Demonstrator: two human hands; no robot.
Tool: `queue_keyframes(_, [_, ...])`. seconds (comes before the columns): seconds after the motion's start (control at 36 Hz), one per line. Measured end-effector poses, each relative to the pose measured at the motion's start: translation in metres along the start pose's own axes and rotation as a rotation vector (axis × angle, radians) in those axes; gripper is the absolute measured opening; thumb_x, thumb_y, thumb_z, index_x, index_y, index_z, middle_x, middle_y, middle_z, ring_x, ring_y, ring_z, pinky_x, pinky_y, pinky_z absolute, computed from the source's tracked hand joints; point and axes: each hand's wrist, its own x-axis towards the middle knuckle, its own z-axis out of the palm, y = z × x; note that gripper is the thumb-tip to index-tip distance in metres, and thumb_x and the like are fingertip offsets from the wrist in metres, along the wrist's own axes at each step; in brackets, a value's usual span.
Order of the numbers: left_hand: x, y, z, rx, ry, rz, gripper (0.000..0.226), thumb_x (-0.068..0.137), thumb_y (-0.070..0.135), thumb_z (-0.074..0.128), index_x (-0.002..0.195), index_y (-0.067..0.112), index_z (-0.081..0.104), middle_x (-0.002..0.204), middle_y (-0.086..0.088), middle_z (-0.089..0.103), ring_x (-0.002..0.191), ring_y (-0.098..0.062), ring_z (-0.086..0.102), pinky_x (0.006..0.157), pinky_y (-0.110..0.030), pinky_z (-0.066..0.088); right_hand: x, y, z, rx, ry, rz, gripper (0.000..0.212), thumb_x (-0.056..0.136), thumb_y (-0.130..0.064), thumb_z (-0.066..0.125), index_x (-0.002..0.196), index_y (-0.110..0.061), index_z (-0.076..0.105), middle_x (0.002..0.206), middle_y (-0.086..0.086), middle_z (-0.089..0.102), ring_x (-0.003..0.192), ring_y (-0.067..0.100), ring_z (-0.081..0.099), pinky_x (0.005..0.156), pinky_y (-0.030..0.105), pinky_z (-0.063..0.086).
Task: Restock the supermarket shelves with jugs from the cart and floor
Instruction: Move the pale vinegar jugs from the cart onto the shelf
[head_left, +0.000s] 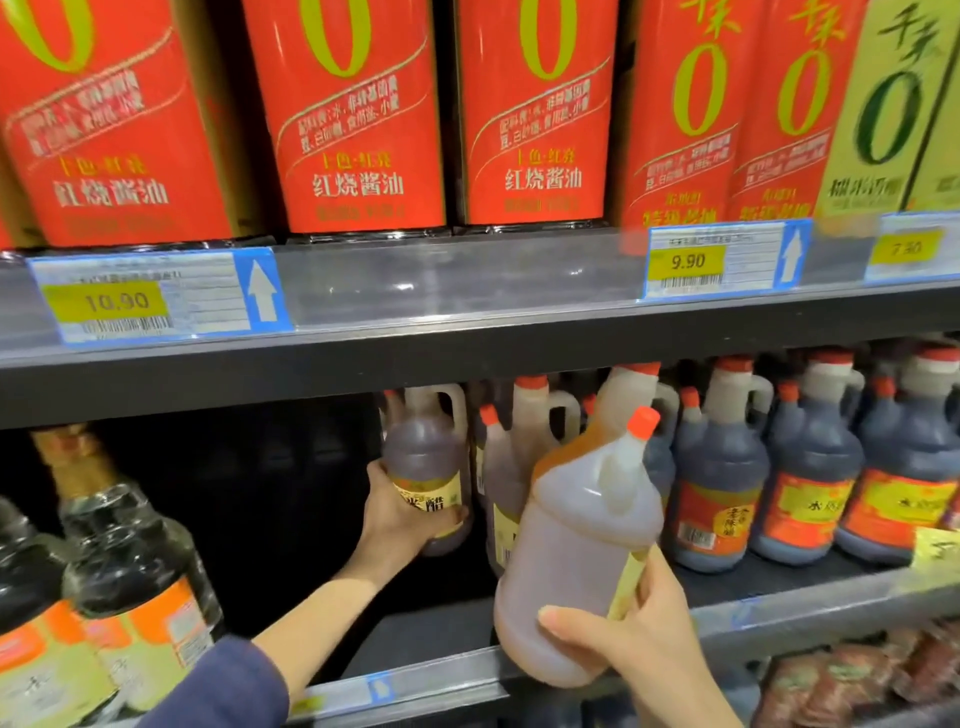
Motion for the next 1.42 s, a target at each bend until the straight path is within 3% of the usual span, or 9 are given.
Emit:
queue_keyframes(0.19, [0.009, -0.01, -0.006, 0.022, -0.095, 0.038, 0.096, 0.046, 0.015, 0.095, 0.118, 0.015, 0.032, 0.105, 0.008, 0.054, 0.098, -0.006, 0.057, 0.084, -0.026, 0.048, -0.003, 0.0, -0.002, 0.005, -0.013, 0.001, 0.097, 0.022, -0.03, 0.089, 0.112, -0.034, 0.054, 0.103, -0.008, 0.07, 0.092, 0.005, 0.067, 0.076, 0.026, 0.052])
queue_keyframes(0.36, [0.017, -0.012, -0.031, 0.048, -0.348, 0.007, 0.094, 0.054, -0.007, 0.087, 0.128, 0.016, 0.033, 0.109, 0.008, 0.059, 0.097, 0.001, 0.058, 0.074, -0.006, 0.047, -0.004, 0.001, -0.002, 0.007, -0.011, 0.023, 0.098, 0.023, -0.031, 0.088, 0.114, -0.033, 0.052, 0.108, -0.006, 0.067, 0.097, 0.008, 0.065, 0.079, 0.03, 0.053])
queue_keyframes(0.5, [0.02, -0.015, -0.032, 0.053, -0.41, 0.008, 0.077, 0.06, -0.01, 0.081, 0.118, 0.024, 0.045, 0.105, 0.007, 0.064, 0.088, 0.008, 0.064, 0.073, -0.008, 0.049, -0.004, 0.001, -0.002, -0.022, 0.003, 0.035, 0.099, 0.022, -0.033, 0.087, 0.115, -0.029, 0.052, 0.11, -0.004, 0.066, 0.101, 0.013, 0.064, 0.083, 0.035, 0.054])
queue_keyframes(0.61, [0.021, -0.016, -0.03, 0.051, -0.397, -0.011, 0.072, 0.059, -0.009, 0.082, 0.109, 0.03, 0.049, 0.102, 0.007, 0.066, 0.088, 0.004, 0.065, 0.08, -0.016, 0.051, -0.005, 0.002, -0.002, -0.037, -0.005, 0.035, 0.099, 0.024, -0.033, 0.089, 0.116, -0.03, 0.052, 0.11, -0.004, 0.067, 0.102, 0.014, 0.064, 0.086, 0.039, 0.054])
queue_keyframes(0.72, [0.021, -0.017, -0.026, 0.052, -0.366, -0.026, 0.071, 0.059, -0.01, 0.082, 0.113, 0.023, 0.048, 0.099, 0.01, 0.064, 0.088, 0.002, 0.062, 0.077, -0.013, 0.051, -0.005, 0.001, -0.003, -0.062, -0.02, 0.019, 0.097, 0.025, -0.034, 0.088, 0.115, -0.03, 0.052, 0.108, -0.004, 0.067, 0.097, 0.01, 0.066, 0.078, 0.031, 0.056])
queue_keyframes(0.92, [0.019, -0.019, -0.018, 0.065, -0.239, -0.09, 0.096, 0.038, 0.019, 0.095, 0.123, 0.012, 0.05, 0.115, -0.006, 0.066, 0.106, -0.021, 0.062, 0.094, -0.039, 0.05, -0.008, -0.001, -0.003, -0.065, -0.021, 0.013, 0.094, 0.03, -0.036, 0.087, 0.116, -0.027, 0.052, 0.107, -0.004, 0.068, 0.097, 0.01, 0.067, 0.081, 0.032, 0.056])
queue_keyframes(1.0, [0.016, -0.02, -0.014, 0.144, -0.164, -0.089, 0.086, 0.042, 0.02, 0.096, 0.116, 0.02, 0.051, 0.114, -0.004, 0.066, 0.107, -0.022, 0.062, 0.096, -0.046, 0.049, -0.009, -0.003, -0.002, -0.07, -0.016, 0.011, 0.093, 0.032, -0.036, 0.086, 0.117, -0.026, 0.051, 0.106, -0.006, 0.069, 0.094, 0.006, 0.067, 0.078, 0.027, 0.056])
queue_keyframes(1.19, [0.012, -0.015, -0.008, 0.319, -0.075, -0.071, 0.092, 0.05, 0.036, 0.092, 0.129, 0.016, 0.049, 0.121, -0.004, 0.064, 0.111, -0.025, 0.06, 0.093, -0.038, 0.049, -0.012, -0.004, 0.0, -0.094, 0.009, 0.014, 0.078, 0.042, -0.023, 0.087, 0.111, -0.027, 0.051, 0.103, -0.007, 0.068, 0.09, 0.002, 0.067, 0.078, 0.026, 0.055])
queue_keyframes(1.42, [0.007, -0.015, -0.006, 0.317, -0.11, -0.086, 0.097, 0.054, 0.036, 0.091, 0.133, 0.011, 0.04, 0.124, -0.007, 0.061, 0.114, -0.026, 0.058, 0.096, -0.041, 0.048, -0.015, -0.003, 0.002, -0.1, 0.016, -0.004, 0.087, 0.037, -0.029, 0.089, 0.115, -0.027, 0.05, 0.105, -0.007, 0.068, 0.092, 0.003, 0.067, 0.076, 0.024, 0.055])
